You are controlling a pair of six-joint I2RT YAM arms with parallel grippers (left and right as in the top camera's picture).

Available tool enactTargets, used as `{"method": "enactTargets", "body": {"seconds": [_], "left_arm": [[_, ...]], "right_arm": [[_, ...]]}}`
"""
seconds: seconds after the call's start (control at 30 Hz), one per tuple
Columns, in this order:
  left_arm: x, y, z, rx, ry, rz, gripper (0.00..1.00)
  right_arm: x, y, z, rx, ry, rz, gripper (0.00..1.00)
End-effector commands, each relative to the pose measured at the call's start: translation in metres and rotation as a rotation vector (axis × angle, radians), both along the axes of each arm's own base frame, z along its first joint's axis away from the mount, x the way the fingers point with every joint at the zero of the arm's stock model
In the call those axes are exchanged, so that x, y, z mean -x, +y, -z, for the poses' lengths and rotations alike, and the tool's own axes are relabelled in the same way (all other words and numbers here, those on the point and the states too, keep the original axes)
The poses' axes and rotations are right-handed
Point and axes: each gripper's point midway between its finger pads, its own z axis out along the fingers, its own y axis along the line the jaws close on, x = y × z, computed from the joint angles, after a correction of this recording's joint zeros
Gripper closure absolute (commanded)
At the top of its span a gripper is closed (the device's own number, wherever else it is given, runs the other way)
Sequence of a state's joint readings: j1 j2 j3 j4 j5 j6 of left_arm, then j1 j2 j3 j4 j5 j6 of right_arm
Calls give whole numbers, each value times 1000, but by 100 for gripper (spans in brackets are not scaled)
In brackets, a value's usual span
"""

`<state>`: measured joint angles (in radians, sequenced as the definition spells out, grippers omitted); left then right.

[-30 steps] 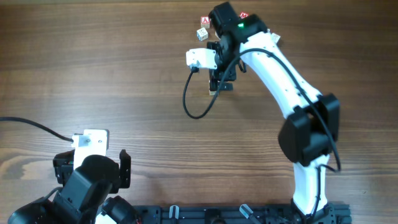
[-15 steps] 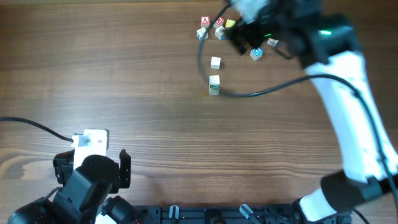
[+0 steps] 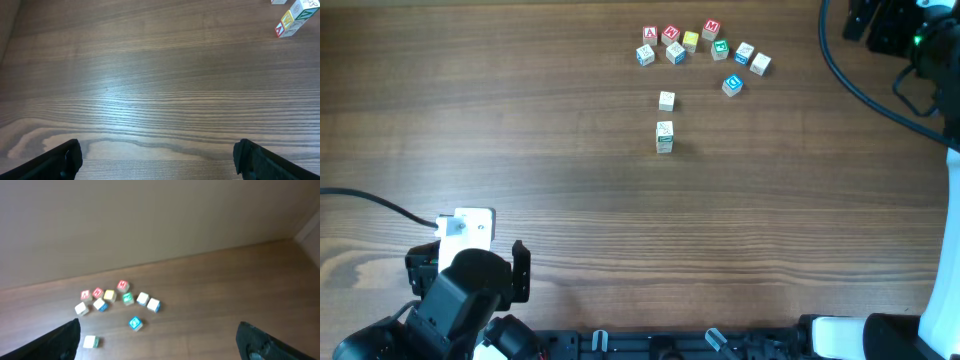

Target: Form a tower

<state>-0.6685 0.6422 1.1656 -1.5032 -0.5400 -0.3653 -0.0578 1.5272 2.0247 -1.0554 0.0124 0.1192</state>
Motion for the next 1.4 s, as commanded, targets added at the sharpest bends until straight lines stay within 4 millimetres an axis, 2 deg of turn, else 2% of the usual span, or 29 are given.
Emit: {"method": "enactTargets", "body": {"seconds": [0.0,0.07,0.13,0.23,0.3,0.37,0.4,0.47,0.53,0.6,0.63,0.67,0.77,0.8,0.83,0.9,1.0,1.07,1.13,1.37], "left_arm": [[0,0,0,12,-3,-8,0],[0,0,0,12,-4,-8,0],[0,0,0,12,-4,-8,0],[0,0,0,12,-4,-8,0],[0,0,0,12,-3,-8,0],[0,0,0,12,-4,-8,0],[0,0,0,12,-3,-8,0],[0,0,0,12,-4,-8,0],[0,0,0,12,-3,-8,0],[0,0,0,12,-3,-8,0],[0,0,0,12,-3,-8,0],[0,0,0,12,-4,-8,0],[0,0,0,12,-4,-8,0],[0,0,0,12,-3,-8,0],[0,0,0,12,-3,-8,0],[0,0,0,12,-3,-8,0],[0,0,0,12,-4,-8,0],[0,0,0,12,-3,-8,0],[0,0,0,12,-3,-8,0],[0,0,0,12,-3,-8,0]], "right_arm": [[18,-7,12,68,87,3,0],[23,-12,17,177,123,-37,0],[24,-9,18,223,133,-95,0],[17,13,10,131,65,-242,0],[19,31,-10,134,-39,-363,0],[33,34,-27,156,-123,-359,0],[48,34,-34,171,-181,-348,0],[79,28,-29,152,-276,-256,0],[102,37,-17,155,-362,-287,0],[129,48,3,164,-465,-327,0],[149,53,21,179,-552,-344,0],[160,54,36,182,-601,-338,0],[180,56,87,211,-716,-331,0],[183,57,110,220,-756,-328,0],[182,55,126,206,-770,-316,0],[174,40,158,89,-769,-206,0],[163,34,191,30,-740,-167,0],[158,31,222,17,-639,-150,0],[157,31,239,4,-569,-148,0],[157,30,240,6,-567,-144,0]]}}
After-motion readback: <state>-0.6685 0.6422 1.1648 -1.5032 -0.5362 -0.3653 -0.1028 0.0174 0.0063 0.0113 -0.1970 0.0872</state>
